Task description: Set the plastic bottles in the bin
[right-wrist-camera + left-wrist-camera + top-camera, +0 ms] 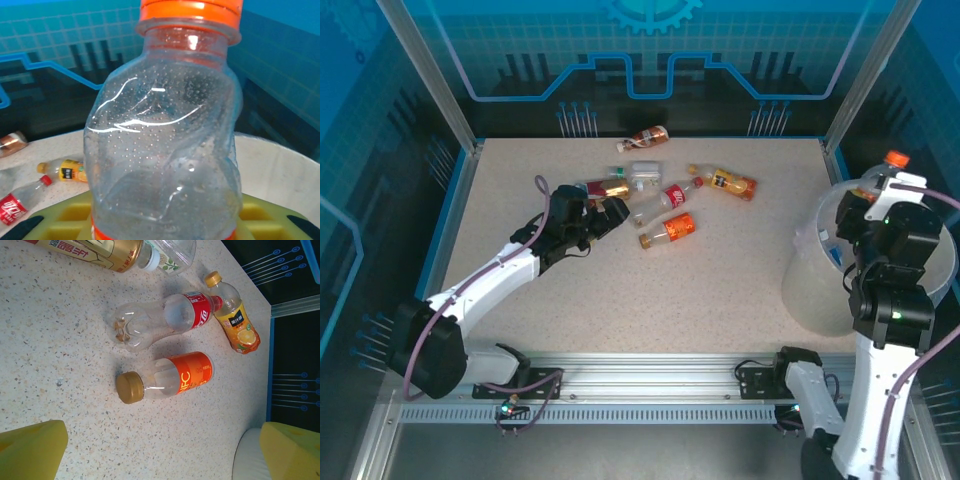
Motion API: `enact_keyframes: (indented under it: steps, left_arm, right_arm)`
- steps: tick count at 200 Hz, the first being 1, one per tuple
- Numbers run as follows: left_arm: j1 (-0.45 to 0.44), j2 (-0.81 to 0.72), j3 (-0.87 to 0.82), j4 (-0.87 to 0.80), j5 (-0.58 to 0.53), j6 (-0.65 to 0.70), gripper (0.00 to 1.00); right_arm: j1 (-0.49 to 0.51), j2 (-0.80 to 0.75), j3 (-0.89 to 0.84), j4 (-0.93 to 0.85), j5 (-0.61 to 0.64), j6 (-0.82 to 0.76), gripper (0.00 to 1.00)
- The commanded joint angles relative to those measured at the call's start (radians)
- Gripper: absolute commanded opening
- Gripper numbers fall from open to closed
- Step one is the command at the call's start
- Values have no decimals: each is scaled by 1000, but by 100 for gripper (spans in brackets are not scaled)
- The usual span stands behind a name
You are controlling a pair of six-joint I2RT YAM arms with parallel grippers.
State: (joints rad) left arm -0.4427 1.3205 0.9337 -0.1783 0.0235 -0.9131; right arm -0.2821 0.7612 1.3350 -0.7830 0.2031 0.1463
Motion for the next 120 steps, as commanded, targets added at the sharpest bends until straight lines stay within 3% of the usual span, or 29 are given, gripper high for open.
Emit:
enact_keyframes:
  steps: [1,16,39,59,78,120]
  left_arm:
    - [-6,15,39,-19,3,29,99]
    - [-7,17,42,-24,3,29,99]
    - [-7,17,42,-33,-3,30,99]
    - [-7,20,43,-36,-6,29,99]
    - [-7,27,48,-33,-2,29,99]
    - [-7,43,53,-23,13,28,99]
  right_arm:
    - [-145,41,-15,-30,-175,76,23]
    - [-246,63,-26,-34,-246,104,23]
    - [-317,103,-27,-66,-266,134,25]
    - [-327,150,-2,-126,-262,161,29]
    - [-327,199,35,-183,-338,178,36]
    - [-325,218,18,-174,-404,218,57]
